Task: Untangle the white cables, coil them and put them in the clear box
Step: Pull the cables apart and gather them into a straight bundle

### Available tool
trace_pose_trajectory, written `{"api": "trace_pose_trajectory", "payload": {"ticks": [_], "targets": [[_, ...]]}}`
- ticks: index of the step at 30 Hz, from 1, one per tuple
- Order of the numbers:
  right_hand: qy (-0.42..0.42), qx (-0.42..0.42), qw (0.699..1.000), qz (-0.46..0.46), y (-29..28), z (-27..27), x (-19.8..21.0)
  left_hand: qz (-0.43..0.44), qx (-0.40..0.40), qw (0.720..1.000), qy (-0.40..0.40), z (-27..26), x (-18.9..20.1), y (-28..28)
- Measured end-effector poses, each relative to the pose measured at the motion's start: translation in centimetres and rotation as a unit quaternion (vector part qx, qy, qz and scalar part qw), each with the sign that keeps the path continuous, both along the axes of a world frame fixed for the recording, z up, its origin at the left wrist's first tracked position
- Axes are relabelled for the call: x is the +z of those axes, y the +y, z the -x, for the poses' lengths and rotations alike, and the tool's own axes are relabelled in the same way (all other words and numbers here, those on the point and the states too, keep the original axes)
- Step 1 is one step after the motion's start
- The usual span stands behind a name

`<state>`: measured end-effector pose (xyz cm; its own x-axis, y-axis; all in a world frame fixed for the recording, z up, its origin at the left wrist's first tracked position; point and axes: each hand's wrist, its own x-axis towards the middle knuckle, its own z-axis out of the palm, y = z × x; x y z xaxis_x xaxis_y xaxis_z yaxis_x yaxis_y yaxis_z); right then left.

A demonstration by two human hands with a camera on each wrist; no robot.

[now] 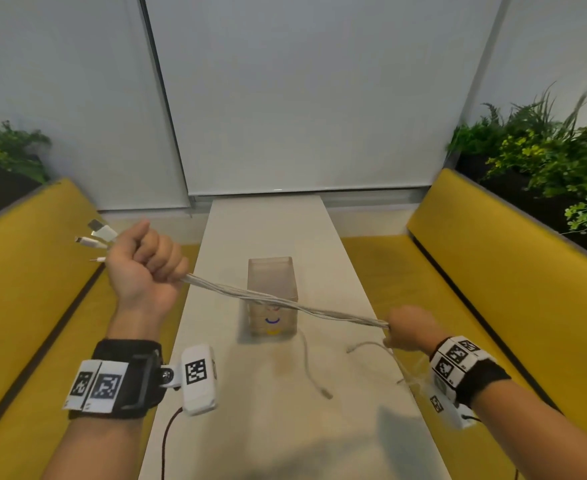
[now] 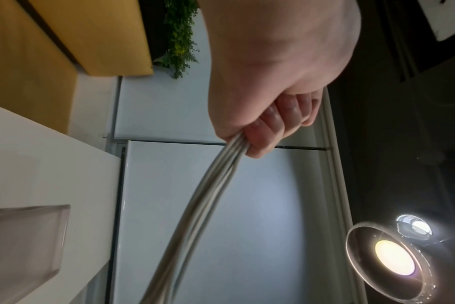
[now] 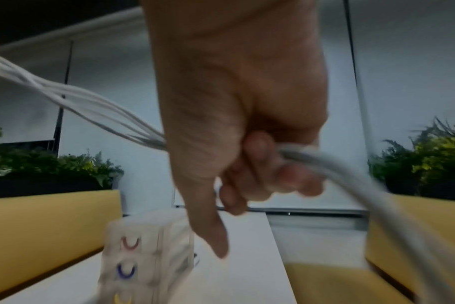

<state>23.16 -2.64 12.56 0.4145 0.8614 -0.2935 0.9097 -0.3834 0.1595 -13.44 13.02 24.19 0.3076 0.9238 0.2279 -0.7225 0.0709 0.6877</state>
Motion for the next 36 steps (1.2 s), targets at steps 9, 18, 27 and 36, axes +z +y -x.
{"api": "trace_pose_trajectory", "payload": {"ticks": [9,18,27,36], "targets": [[0.294,0.075,0.953,-0.001,1.3,4.0,4.8,0.0,-0.079,0.996,0.043,-3.6,-1.2,-2.0],[0.695,0.158,0.675,-0.193,3.8,17.2,4.2,-0.032,-0.245,0.969,0.014,-7.1,-0.3,-4.9],[0.701,0.109,0.704,0.021,4.8,14.4,3.3,-0.179,-0.549,0.811,0.098,-4.2,1.4,-7.4],[0.558,0.147,0.808,0.121,7.1,11.2,8.9,-0.187,-0.454,0.636,0.596,-5.6,-4.4,-9.7]]}}
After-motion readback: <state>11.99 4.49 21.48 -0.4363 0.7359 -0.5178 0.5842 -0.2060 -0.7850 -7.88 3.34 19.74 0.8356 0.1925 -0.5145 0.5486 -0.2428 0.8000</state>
